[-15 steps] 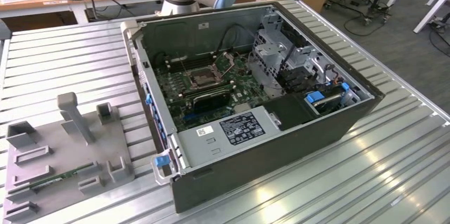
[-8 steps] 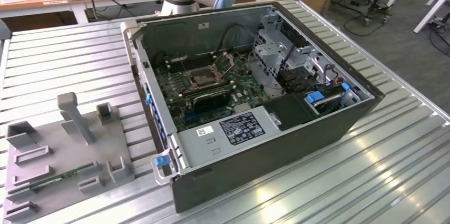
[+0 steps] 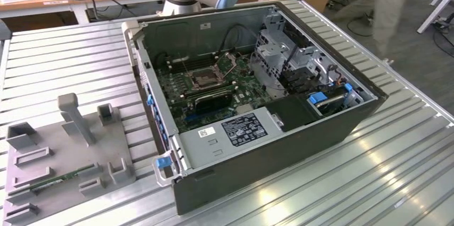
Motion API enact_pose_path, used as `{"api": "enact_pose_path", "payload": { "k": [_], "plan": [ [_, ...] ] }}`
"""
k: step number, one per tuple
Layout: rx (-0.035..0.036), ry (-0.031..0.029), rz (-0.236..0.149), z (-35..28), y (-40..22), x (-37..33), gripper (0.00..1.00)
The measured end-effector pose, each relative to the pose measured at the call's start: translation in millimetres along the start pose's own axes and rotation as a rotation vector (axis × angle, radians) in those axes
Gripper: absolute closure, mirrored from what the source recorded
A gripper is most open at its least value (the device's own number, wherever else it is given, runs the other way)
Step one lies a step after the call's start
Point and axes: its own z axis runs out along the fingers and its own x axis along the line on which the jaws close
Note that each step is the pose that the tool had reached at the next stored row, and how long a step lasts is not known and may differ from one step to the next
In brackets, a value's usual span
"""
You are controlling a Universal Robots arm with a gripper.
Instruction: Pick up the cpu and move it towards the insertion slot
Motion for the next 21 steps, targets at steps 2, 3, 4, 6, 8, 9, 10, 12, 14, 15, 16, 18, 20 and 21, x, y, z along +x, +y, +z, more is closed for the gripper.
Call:
{"api": "enact_pose_path", "payload": {
  "k": [2, 3, 4, 6, 8, 9, 10, 12, 14, 15, 16, 18, 20, 21],
  "plan": [
    [0.0001, 0.0001, 0.0, -0.1, 0.0, -0.1, 0.45],
    [0.0001, 0.0001, 0.0, -0.1, 0.0, -0.2, 0.45],
    [0.0, 0.0, 0.0, 0.0, 0.0, -0.2, 0.45],
    [0.0001, 0.0, 0.0, 0.0, 0.0, -0.2, 0.45],
    [0.0001, 0.0001, 0.0, -0.1, 0.0, -0.7, 0.45],
    [0.0001, 0.0001, 0.0, -0.1, 0.0, -1.2, 0.45],
    [0.0001, 0.0001, 0.0, -0.1, 0.0, -1.6, 0.45],
    [0.0001, 0.0001, 0.0, 0.0, 0.0, -3.0, 0.45],
    [0.0001, 0.0001, 0.0, 0.0, 0.0, -4.9, 0.45],
    [0.0001, 0.0001, 0.0, -0.1, 0.0, -5.9, 0.45],
    [0.0001, 0.0001, 0.0, -0.1, 0.0, -7.0, 0.45],
    [0.0001, 0.0001, 0.0, -0.1, 0.0, -8.9, 0.45],
    [0.0, 0.0, 0.0, 0.0, 0.0, -10.3, 0.45],
    [0.0, 0.0001, 0.0, 0.0, 0.0, -10.8, 0.45]
  ]
}}
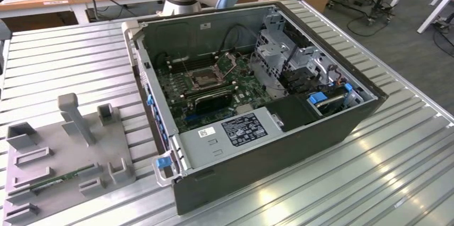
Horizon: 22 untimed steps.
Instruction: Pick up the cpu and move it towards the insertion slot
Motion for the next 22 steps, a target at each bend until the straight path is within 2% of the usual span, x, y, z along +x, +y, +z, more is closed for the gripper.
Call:
{"api": "enact_pose_path", "payload": {
  "k": [11, 22],
  "plan": [
    [0.0001, 0.0002, 0.0, -0.1, 0.0, -1.3, 0.45],
    [0.0001, 0.0001, 0.0, 0.0, -0.1, -12.0, 0.45]
  ]
}}
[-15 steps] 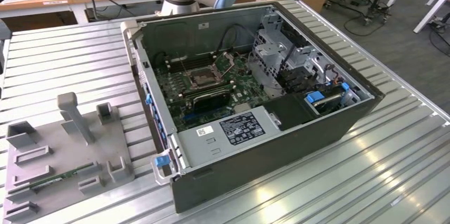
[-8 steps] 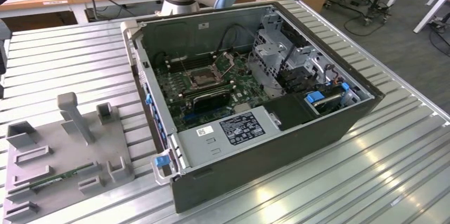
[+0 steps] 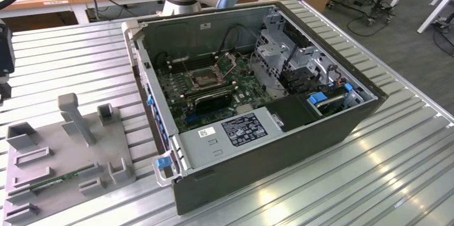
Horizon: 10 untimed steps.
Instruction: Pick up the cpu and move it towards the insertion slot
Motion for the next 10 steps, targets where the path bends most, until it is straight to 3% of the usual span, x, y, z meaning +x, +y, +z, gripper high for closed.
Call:
{"api": "enact_pose_path", "payload": {
  "k": [10],
  "plan": [
    [0.0, 0.0, 0.0, 0.0, 0.0, -12.2, 0.45]
  ]
}}
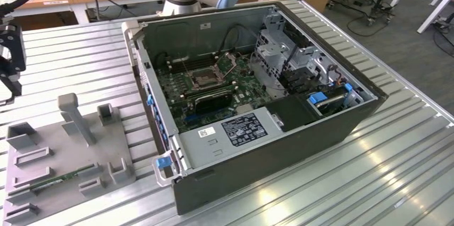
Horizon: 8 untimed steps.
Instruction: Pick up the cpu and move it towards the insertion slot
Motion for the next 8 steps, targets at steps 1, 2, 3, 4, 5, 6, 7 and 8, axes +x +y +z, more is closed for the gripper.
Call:
{"api": "enact_pose_path", "payload": {
  "k": [1, 2, 3, 4, 5, 6, 7, 8],
  "plan": [
    [0.0, -0.0001, 0.0, 0.0, 0.0, -1.3, 0.45],
    [0.0, -0.0001, 0.0, 0.0, 0.0, -2.6, 0.45],
    [0.0, 0.0, 0.0, 0.0, 0.0, -3.9, 0.45],
    [0.0, -0.0001, 0.0, 0.0, 0.0, -5.2, 0.45],
    [-0.0001, -0.0001, 0.0, 0.1, 0.0, -6.4, 0.45],
    [-0.0001, -0.0002, 0.0, 0.1, 0.0, -7.7, 0.45],
    [-0.0001, -0.0001, 0.0, 0.0, 0.0, -8.9, 0.45],
    [-0.0001, -0.0001, 0.0, 0.1, 0.0, -10.0, 0.45]
  ]
}}
